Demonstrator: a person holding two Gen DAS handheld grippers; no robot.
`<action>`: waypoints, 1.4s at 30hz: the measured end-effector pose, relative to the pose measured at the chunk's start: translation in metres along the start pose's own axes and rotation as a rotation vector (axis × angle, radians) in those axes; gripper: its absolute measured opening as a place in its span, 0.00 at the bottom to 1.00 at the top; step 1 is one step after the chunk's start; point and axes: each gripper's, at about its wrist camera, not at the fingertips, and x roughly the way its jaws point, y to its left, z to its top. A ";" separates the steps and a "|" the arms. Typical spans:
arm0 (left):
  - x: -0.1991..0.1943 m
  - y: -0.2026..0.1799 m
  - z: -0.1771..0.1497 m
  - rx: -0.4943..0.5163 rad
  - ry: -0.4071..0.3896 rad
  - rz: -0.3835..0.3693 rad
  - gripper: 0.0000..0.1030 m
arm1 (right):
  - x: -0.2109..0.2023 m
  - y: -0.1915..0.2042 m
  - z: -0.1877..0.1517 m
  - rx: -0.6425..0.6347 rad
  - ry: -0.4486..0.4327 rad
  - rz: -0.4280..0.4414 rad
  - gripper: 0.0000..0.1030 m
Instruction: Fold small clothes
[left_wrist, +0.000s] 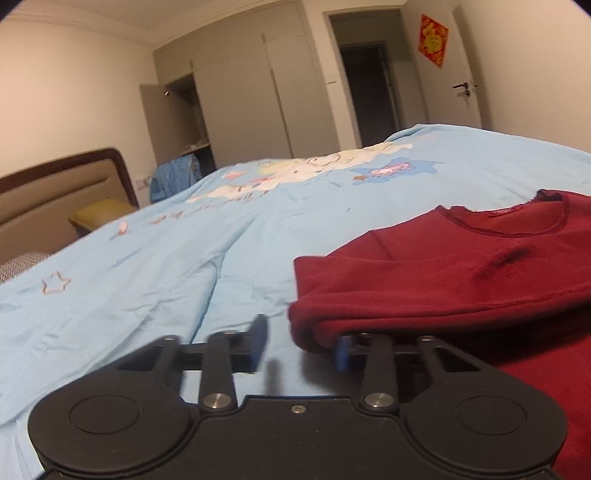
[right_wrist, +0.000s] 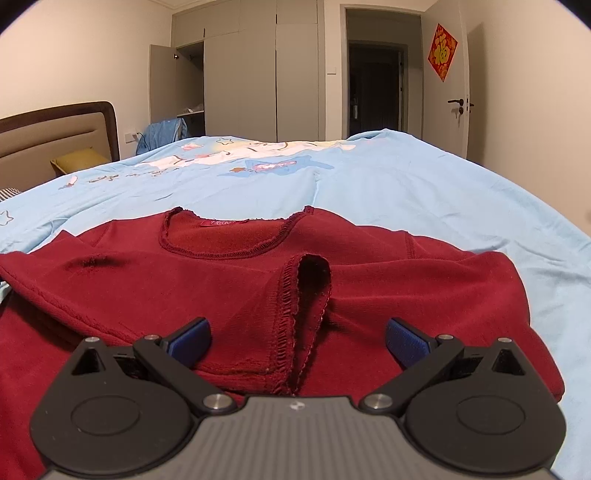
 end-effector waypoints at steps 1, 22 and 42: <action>-0.003 -0.003 0.000 0.020 -0.015 0.003 0.20 | 0.000 0.000 0.000 0.001 0.000 0.001 1.00; -0.004 0.022 -0.010 -0.170 0.174 -0.105 0.25 | -0.008 -0.004 0.003 0.007 0.044 0.004 1.00; -0.176 0.025 -0.080 -0.308 0.217 -0.246 0.99 | -0.194 -0.045 -0.089 0.058 0.076 0.033 1.00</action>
